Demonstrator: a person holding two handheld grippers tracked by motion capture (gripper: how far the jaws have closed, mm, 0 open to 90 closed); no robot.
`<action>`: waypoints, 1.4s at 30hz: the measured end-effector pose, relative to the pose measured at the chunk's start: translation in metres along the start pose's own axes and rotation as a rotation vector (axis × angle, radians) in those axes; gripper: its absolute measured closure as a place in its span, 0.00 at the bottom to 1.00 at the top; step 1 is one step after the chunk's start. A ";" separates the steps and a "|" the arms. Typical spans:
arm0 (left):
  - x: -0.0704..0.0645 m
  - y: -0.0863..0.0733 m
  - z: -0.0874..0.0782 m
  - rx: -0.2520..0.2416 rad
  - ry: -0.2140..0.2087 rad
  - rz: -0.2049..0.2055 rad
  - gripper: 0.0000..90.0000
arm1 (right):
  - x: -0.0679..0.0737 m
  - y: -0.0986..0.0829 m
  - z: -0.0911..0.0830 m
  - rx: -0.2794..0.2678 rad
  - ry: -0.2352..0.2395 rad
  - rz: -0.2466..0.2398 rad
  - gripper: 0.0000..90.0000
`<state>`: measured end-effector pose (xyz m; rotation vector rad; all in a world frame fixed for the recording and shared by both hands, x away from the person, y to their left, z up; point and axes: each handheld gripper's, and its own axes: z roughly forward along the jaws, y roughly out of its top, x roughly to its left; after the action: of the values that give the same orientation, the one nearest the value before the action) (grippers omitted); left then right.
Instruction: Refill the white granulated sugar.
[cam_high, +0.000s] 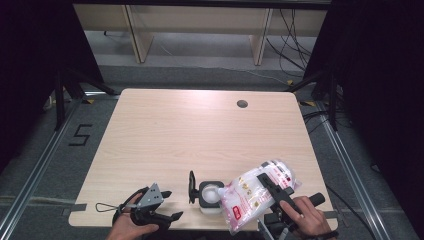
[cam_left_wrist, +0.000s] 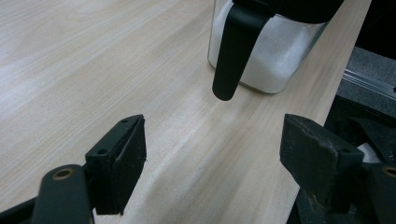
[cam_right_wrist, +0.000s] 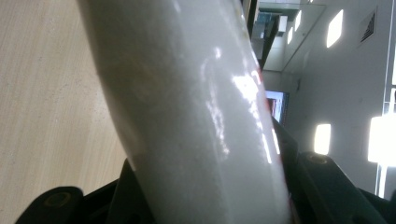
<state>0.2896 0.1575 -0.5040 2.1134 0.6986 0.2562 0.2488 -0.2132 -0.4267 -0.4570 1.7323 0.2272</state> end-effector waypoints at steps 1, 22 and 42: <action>0.000 0.000 0.000 -0.001 0.000 0.000 0.25 | 0.002 0.000 0.000 0.008 0.008 0.025 0.65; -0.001 0.000 0.000 -0.010 -0.008 -0.016 0.25 | 0.002 0.002 0.001 0.003 0.007 -0.027 0.66; -0.002 0.000 0.000 -0.018 -0.011 -0.020 0.25 | 0.004 -0.003 0.002 -0.022 0.039 0.059 0.66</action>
<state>0.2881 0.1563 -0.5039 2.0886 0.7082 0.2390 0.2518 -0.2160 -0.4310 -0.4291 1.7849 0.2814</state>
